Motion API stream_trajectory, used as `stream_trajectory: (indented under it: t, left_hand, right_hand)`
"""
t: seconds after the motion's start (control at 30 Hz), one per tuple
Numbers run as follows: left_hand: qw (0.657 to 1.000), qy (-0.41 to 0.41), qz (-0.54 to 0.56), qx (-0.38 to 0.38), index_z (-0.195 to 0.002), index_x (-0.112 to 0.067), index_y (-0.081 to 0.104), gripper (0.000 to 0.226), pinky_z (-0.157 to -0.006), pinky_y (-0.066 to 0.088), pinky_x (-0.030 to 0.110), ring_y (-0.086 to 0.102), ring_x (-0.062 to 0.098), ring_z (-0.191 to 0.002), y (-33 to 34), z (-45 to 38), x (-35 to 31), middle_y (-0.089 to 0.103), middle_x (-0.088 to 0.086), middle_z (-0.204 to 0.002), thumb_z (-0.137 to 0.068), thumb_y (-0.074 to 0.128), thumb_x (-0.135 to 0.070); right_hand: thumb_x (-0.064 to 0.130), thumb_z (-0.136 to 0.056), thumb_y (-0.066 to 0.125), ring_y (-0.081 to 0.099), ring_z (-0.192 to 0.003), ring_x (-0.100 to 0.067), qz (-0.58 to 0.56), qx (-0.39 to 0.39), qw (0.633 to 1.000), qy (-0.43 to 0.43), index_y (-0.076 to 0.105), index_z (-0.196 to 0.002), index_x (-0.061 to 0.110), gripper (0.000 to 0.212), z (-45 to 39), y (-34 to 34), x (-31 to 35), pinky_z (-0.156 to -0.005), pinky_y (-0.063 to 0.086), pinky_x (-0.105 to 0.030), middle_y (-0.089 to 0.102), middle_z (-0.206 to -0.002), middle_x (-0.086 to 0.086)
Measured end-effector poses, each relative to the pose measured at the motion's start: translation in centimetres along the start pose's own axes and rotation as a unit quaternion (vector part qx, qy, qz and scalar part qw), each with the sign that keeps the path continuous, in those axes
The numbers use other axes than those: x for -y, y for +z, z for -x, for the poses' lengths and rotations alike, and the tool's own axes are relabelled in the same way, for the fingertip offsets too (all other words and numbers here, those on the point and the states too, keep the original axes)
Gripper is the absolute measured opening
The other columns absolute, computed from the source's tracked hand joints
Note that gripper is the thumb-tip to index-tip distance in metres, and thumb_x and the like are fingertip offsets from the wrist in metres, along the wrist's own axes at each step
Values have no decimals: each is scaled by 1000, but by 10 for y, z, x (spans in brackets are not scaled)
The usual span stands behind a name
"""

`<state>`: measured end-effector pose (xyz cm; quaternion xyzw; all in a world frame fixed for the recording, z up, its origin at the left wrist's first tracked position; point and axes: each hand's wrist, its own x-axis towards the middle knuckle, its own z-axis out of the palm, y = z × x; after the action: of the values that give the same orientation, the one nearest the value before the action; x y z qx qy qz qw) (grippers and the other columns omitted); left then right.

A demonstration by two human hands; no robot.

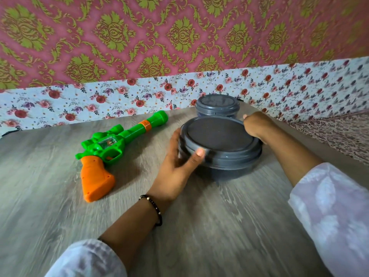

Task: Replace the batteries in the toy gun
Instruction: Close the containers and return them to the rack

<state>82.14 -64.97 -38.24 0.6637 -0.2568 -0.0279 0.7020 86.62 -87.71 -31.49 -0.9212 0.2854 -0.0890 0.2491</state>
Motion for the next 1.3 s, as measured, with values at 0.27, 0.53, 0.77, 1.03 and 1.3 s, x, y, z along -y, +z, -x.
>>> stream_trajectory:
  t: [0.27,0.53,0.77,1.03,1.3]
  left_hand:
    - [765,308,-565,30,-140,-26,39,76,-112,21,57,30,20,-140,7,4,8,47,-3,-144,-71,65,-43]
    - [762,346,-547,-4,-119,-12,64,47,-99,47,37,63,21,-111,10,-2,8,68,2,-119,-73,71,-22]
    - [782,337,-525,3,-117,-14,64,43,-97,41,33,61,19,-111,7,-7,9,68,-2,-118,-78,61,-33]
    - [948,-19,-266,-175,-147,-8,25,103,-117,15,28,25,16,-141,-12,-11,10,32,6,-151,-72,38,-78]
    - [980,-31,81,-177,-137,-24,40,62,-102,42,24,56,0,-114,-17,-13,0,57,-11,-127,-82,62,-42]
  right_hand:
    - [13,-95,43,55,-83,-28,70,20,997,13,58,-106,-3,24,8,7,19,-66,39,-30,55,-89,-15]
    - [14,-95,45,53,-81,-29,34,6,999,27,55,-109,-2,24,3,11,18,-69,44,-33,60,-106,-19]
    - [13,-93,45,56,-89,-31,39,-7,999,28,56,-108,-2,24,1,13,14,-70,42,-34,60,-110,-19]
    - [17,-91,46,55,-84,-32,-24,-14,999,24,53,-100,3,18,-6,19,10,-68,40,-34,61,-105,-19]
    - [31,-98,38,58,-91,-35,-187,-4,981,-47,56,-95,2,34,4,31,11,-75,43,-37,62,-103,-23]
